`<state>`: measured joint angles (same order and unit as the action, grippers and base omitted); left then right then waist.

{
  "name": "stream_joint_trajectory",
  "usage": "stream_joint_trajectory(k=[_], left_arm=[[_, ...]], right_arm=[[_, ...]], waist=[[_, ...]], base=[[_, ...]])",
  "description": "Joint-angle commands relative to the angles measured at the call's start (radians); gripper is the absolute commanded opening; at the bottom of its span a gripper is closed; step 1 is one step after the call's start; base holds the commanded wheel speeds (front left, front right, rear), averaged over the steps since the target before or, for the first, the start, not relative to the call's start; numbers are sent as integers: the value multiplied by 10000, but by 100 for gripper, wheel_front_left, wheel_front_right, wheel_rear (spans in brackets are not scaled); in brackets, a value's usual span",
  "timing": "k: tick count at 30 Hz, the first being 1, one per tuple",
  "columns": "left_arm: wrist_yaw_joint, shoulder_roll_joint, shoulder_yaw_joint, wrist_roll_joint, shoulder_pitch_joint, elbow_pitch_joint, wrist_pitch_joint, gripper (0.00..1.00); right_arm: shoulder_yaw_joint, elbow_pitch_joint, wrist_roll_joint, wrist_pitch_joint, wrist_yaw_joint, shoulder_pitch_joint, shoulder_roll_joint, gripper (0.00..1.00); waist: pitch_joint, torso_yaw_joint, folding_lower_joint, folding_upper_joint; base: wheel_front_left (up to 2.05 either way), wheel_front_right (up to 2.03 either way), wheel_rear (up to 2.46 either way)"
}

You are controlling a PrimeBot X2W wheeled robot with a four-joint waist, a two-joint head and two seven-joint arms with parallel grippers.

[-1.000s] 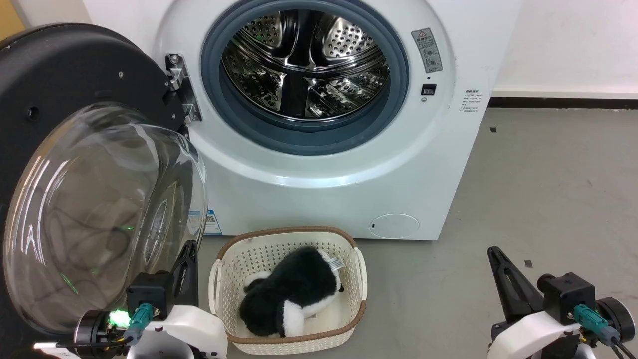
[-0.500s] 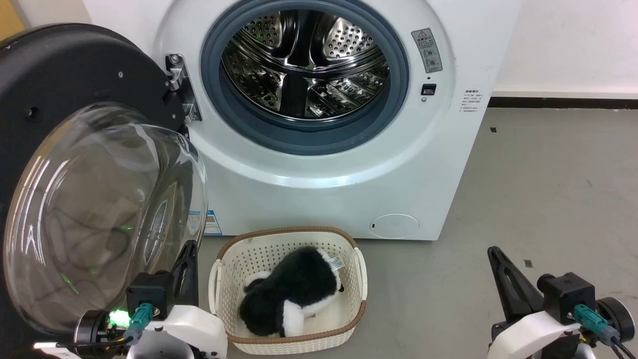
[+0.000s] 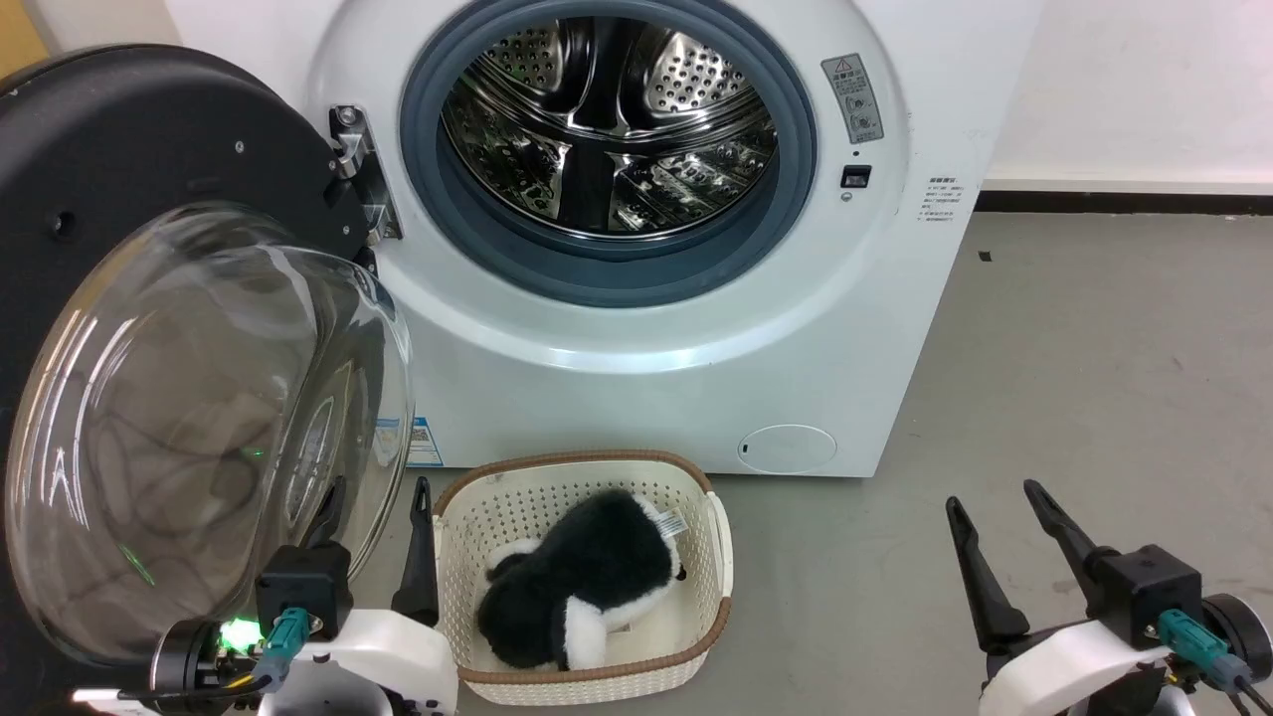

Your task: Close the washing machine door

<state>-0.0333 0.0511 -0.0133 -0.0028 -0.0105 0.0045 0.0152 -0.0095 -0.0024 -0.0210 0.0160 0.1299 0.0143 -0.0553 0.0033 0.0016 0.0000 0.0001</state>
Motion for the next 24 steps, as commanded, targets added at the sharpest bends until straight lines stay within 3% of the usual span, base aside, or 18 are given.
stream_joint_trajectory(k=[1, 2, 3, 4, 15, 24], left_arm=[[-108, 15, -28, 29, -11, -28, 115, 96], [-141, 23, -43, 36, -18, -39, 136, 46], [-175, 33, -59, 41, -25, -54, 157, 6], [-206, 44, -74, 45, -33, -72, 178, 0], [-447, 170, -21, -136, -272, -749, 408, 0], [-294, 333, 460, -519, -771, -1618, 595, 0]], right_arm=[[-44, -2, -109, 111, 1, -27, 5, 100], [-55, -4, -128, 132, 1, -30, 6, 100], [-64, -5, -146, 153, 1, -32, 6, 100], [-72, -5, -162, 173, 1, -34, 6, 100], [-207, 14, -359, 403, 2, -55, 11, 100], [-341, 44, -550, 591, 2, -86, 15, 100]], waist=[[5, 7, 0, -1], [9, 12, 0, -1], [12, 18, 0, -1], [16, 25, 0, -1], [79, 244, 0, -1], [159, 636, 0, -1]], base=[[0, 0, 0], [0, 0, 0], [0, 0, 0], [0, 0, 0], [0, 0, 0], [0, 0, 0]])
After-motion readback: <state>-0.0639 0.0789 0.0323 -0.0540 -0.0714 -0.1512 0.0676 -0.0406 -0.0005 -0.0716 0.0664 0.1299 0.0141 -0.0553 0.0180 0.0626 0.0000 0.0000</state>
